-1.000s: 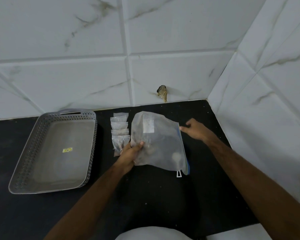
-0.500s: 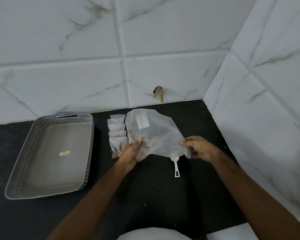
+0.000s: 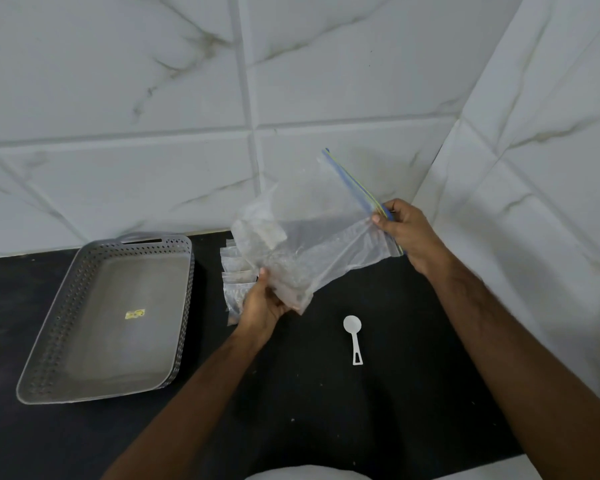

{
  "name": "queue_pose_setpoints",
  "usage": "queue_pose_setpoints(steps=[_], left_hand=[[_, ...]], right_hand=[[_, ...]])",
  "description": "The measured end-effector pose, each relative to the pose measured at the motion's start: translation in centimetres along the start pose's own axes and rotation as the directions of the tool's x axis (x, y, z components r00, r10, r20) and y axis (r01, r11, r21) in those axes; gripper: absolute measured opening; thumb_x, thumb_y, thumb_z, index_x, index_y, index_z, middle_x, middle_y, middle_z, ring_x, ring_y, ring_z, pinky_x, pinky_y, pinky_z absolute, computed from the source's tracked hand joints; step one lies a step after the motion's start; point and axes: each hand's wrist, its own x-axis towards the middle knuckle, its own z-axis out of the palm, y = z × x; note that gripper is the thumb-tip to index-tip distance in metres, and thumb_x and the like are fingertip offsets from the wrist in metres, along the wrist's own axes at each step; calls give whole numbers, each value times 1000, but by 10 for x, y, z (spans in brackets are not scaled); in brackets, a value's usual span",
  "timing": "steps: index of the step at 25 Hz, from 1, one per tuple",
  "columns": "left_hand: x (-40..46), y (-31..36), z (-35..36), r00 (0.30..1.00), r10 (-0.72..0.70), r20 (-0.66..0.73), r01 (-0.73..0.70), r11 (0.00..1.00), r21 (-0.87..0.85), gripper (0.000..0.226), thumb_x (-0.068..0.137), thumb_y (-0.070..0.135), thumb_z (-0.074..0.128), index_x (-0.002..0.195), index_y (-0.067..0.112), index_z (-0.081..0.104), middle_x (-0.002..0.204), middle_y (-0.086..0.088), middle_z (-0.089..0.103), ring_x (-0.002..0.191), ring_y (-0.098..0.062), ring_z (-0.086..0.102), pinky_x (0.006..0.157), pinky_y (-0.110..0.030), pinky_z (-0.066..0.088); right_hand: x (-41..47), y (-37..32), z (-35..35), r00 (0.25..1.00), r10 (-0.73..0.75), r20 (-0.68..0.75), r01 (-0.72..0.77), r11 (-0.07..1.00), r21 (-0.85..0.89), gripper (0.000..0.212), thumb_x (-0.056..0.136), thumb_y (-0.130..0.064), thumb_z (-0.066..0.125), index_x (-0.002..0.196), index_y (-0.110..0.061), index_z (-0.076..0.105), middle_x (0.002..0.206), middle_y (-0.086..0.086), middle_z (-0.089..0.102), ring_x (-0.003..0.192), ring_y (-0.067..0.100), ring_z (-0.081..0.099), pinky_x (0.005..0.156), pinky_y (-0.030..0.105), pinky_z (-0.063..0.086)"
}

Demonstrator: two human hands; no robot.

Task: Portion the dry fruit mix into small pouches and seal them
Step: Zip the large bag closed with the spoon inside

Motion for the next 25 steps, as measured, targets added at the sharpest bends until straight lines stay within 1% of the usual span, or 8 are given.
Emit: queue_pose_setpoints(steps=[3, 6, 10, 12, 14, 18, 21, 25], left_hand=[[-1, 5, -7, 997, 57, -42, -60, 996, -69, 33, 107, 26, 44, 128, 6, 60, 119, -16, 72, 105, -34, 72, 80, -46, 61], [-4, 6, -9, 999, 47, 12, -46, 998, -36, 31, 104, 10, 46, 131, 0, 55, 125, -20, 69, 111, -37, 69, 89, -49, 59], [-4, 0, -4, 999, 10, 36, -13, 997, 81, 26, 104, 14, 53, 124, -1, 62, 126, -20, 69, 112, -33, 69, 92, -47, 59], [-1, -1, -3, 998, 50, 27, -53, 987, 150, 22, 100, 10, 59, 117, -2, 65, 123, -22, 69, 106, -29, 71, 85, -38, 62], [-3, -1, 1, 994, 90, 57, -98, 982, 159, 18, 94, 3, 64, 111, 2, 66, 114, -16, 72, 101, -26, 72, 77, -31, 62], [-10, -1, 11, 982, 127, 140, -147, 979, 141, 37, 87, 10, 71, 121, 13, 59, 116, -11, 69, 106, -27, 69, 77, -35, 61], [-7, -4, 13, 983, 169, 69, -180, 961, 211, 27, 93, 3, 68, 115, 15, 59, 115, -13, 67, 103, -26, 68, 72, -32, 59], [-4, -1, 8, 966, 259, -7, -246, 926, 285, 9, 95, 0, 64, 98, 8, 68, 103, -7, 71, 100, -26, 68, 76, -39, 60]], right_hand=[[7, -6, -1, 998, -48, -50, 44, 995, -85, 5, 96, -20, 69, 95, -17, 65, 84, -2, 63, 77, 13, 57, 71, 28, 45], [4, -11, 2, 995, -67, -74, 58, 992, -116, 8, 98, -26, 65, 92, -21, 63, 79, -5, 59, 69, 10, 53, 59, 24, 41], [-6, -22, 15, 999, -46, -17, 45, 998, -38, 13, 102, -23, 60, 96, -22, 70, 74, -12, 63, 59, -1, 59, 48, 19, 46], [-11, -26, 22, 998, -55, -6, 55, 998, 10, 14, 103, -21, 58, 100, -18, 71, 74, -14, 65, 61, -2, 60, 50, 19, 48], [-18, -27, 34, 999, -37, 26, 35, 996, 83, 18, 103, -24, 58, 104, -11, 71, 81, -8, 67, 68, 4, 63, 57, 23, 51], [-34, -17, 60, 992, -38, 124, 17, 986, 165, 32, 97, -34, 67, 106, -3, 67, 91, 4, 63, 86, 17, 59, 80, 38, 51], [-41, -19, 67, 988, -46, 146, 9, 968, 250, 21, 97, -28, 69, 103, -8, 69, 89, 1, 65, 86, 15, 60, 83, 37, 51], [-36, -29, 55, 993, -70, 91, 42, 960, 278, 21, 98, -26, 67, 105, -6, 70, 94, 2, 69, 89, 16, 62, 83, 37, 52]])
